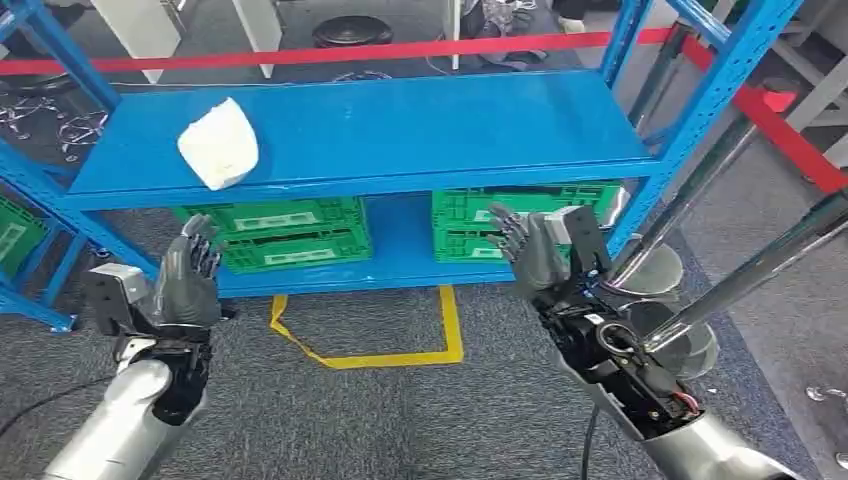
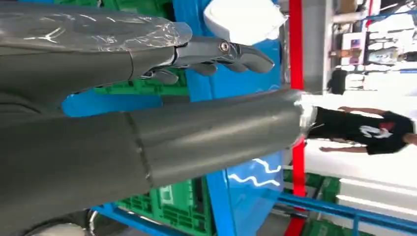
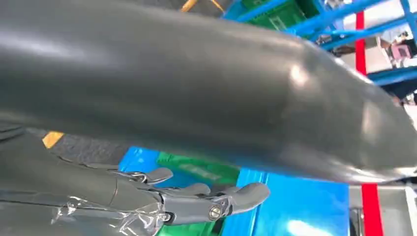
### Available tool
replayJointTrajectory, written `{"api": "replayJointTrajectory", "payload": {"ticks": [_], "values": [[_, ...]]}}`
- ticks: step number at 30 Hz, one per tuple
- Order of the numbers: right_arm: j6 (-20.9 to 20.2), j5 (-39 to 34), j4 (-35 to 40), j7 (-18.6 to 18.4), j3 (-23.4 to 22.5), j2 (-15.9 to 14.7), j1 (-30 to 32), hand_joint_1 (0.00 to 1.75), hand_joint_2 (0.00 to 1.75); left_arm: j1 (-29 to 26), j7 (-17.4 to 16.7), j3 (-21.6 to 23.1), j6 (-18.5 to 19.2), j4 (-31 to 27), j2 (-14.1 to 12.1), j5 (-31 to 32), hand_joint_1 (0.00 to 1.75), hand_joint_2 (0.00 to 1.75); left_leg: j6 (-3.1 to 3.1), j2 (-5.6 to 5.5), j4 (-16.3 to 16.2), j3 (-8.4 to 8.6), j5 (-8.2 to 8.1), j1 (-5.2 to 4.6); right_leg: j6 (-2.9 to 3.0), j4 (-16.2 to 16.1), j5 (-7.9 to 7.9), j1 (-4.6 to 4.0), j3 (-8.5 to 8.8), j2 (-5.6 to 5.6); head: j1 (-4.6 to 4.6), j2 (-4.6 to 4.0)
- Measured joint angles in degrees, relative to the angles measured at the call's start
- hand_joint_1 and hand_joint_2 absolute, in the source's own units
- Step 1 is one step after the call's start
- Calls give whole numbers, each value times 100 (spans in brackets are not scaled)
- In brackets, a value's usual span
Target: Take the parts from the cabinet and place them on the table.
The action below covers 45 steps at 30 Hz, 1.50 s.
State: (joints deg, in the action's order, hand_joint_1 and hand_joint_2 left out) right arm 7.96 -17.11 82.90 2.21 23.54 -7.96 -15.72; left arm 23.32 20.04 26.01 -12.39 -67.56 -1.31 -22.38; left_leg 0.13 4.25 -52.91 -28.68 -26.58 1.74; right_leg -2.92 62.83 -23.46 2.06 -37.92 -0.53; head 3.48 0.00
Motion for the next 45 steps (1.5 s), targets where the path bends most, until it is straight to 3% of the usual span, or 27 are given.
{"api": "replayJointTrajectory", "payload": {"ticks": [1,2,3,5,6,7,9,10,11,15,16,17,20,22,24,26,27,28,31,33,36,37,38,40,42,43,45], "values": [[-18,0,2,13,7,0,-2,0,0,15,17,0,-2,0,6,-11,0,0,-140,-22,-97,38,-112,-15,-14,-674,9,-53,413,-50,54,0],[-42,2,20,28,-11,-4,5,0,0,10,20,7,-42,-4,2,-9,0,0,-229,-122,-220,17,-241,27,264,-641,-111,-54,445,96,-64,0],[-61,20,22,39,-7,-4,-25,0,0,15,22,7,-61,-11,-11,-9,0,0,-220,-286,-810,-317,-476,23,301,-642,-135,-52,469,110,-134,0],[-66,92,20,42,2,-2,-28,0,0,-25,20,11,-70,-11,-15,-9,0,0,-215,-363,-1913,-1037,-802,-10,350,-641,-168,-79,483,154,-223,0],[-66,101,15,41,4,-4,-28,0,0,-41,18,13,-76,-11,-22,-9,0,0,-204,-369,-2116,-1206,-807,-18,364,-641,-178,-93,491,173,-227,0],[-66,101,15,44,7,-2,-28,0,0,-62,18,13,-79,-11,-24,-9,0,0,-143,-375,-2089,-1353,-577,-39,383,-642,-200,-121,524,222,-232,0],[-72,105,15,48,7,-2,-31,0,0,-62,17,13,-79,-11,-39,-9,0,0,-23,-392,-1351,-1141,-8,-104,393,-647,-240,-152,584,270,-245,0],[-81,107,15,48,9,-2,-34,0,0,-57,17,13,-79,-17,-46,-9,0,0,93,-434,-600,-870,417,-168,385,-651,-268,-166,626,303,-247,0],[-85,107,11,50,9,2,-32,0,0,-56,20,13,-79,-20,-59,-9,0,0,176,-502,-340,-744,411,-198,372,-657,-286,-156,628,308,-229,0],[-101,135,11,50,20,2,-33,0,0,-50,20,20,-79,-26,-59,-7,0,0,138,-473,-245,-704,376,-245,256,-713,-309,-117,630,343,-245,0],[-101,162,17,55,13,2,-38,0,0,-51,20,20,-79,-39,-61,-7,0,0,144,-457,-119,-621,394,-150,213,-705,-355,-156,630,330,-243,0],[-100,184,15,57,7,0,-34,0,0,-50,24,20,-79,-42,-57,-2,0,0,146,-441,-72,-556,392,-159,197,-599,-412,-167,594,207,-227,0],[-103,197,13,57,11,2,-64,0,0,-60,22,20,-74,-44,-50,-2,0,0,174,-420,-66,-472,343,-149,160,671,-942,-139,-24,117,-107,0],[-118,203,-2,57,17,2,-44,0,0,-73,20,20,-68,-44,-50,-2,0,0,171,-410,-70,-430,302,-148,128,1247,-1045,-130,-393,104,-85,0],[-114,208,-2,59,4,2,-39,0,0,-85,18,20,-61,-44,-50,0,0,0,144,-409,-73,-355,251,-138,121,807,-642,-125,-248,94,-44,0],[-125,212,-2,66,4,2,-45,0,0,-83,17,20,-59,-44,-48,2,0,0,82,-409,-110,-246,154,-116,101,-475,68,-92,310,37,13,0],[-125,210,-11,66,9,4,-46,0,0,-81,17,20,-59,-44,-50,4,0,0,48,-411,-117,-251,130,-152,93,-572,-65,-132,383,20,13,0],[-127,212,-9,66,11,2,-55,0,0,-73,15,20,-59,-48,-52,9,0,0,25,-413,-164,-295,123,-158,165,-717,-101,-121,494,49,20,0],[-127,229,-17,68,13,2,-32,0,0,-84,15,22,-59,-48,-50,18,0,0,-18,-383,-136,-296,134,-148,262,-674,-114,-167,460,93,-57,0],[-127,256,-15,76,-4,2,-42,0,0,-78,17,22,-59,-52,-52,18,0,0,-83,-390,-269,-316,28,-123,331,-711,-107,-129,517,104,-59,0],[-133,278,-17,79,7,2,-50,0,0,-69,17,22,-59,-52,-55,20,0,0,-136,-394,-1602,-1044,-534,-124,377,-712,-130,-130,532,111,-203,0],[-133,278,-17,76,7,2,-47,0,0,-87,17,22,-59,-52,-52,20,0,0,-135,-395,-2095,-1357,-660,-125,388,-712,-139,-137,534,117,-212,0],[-133,278,-20,76,7,2,-45,0,0,-98,17,22,-59,-52,-55,20,0,0,-126,-395,-2266,-1506,-641,-125,401,-712,-147,-145,541,124,-216,0],[-133,280,-17,74,7,2,-45,0,0,-97,17,22,-61,-52,-61,18,0,0,-48,-402,-1728,-1367,-176,-141,410,-712,-172,-169,583,154,-227,0],[-133,280,-17,74,7,2,-49,0,0,-88,17,22,-59,-52,-68,18,0,0,70,-419,-669,-901,383,-193,403,-715,-207,-186,638,177,-241,0],[-133,280,-20,76,7,4,-50,0,0,-79,17,22,-61,-52,-70,18,0,0,151,-465,-219,-700,447,-225,392,-722,-224,-173,642,178,-228,0],[-133,278,-22,74,7,2,-49,0,0,-68,20,22,-59,-55,-68,18,0,0,105,-432,-169,-689,456,-266,332,-730,-243,-163,619,193,-234,0]]}}
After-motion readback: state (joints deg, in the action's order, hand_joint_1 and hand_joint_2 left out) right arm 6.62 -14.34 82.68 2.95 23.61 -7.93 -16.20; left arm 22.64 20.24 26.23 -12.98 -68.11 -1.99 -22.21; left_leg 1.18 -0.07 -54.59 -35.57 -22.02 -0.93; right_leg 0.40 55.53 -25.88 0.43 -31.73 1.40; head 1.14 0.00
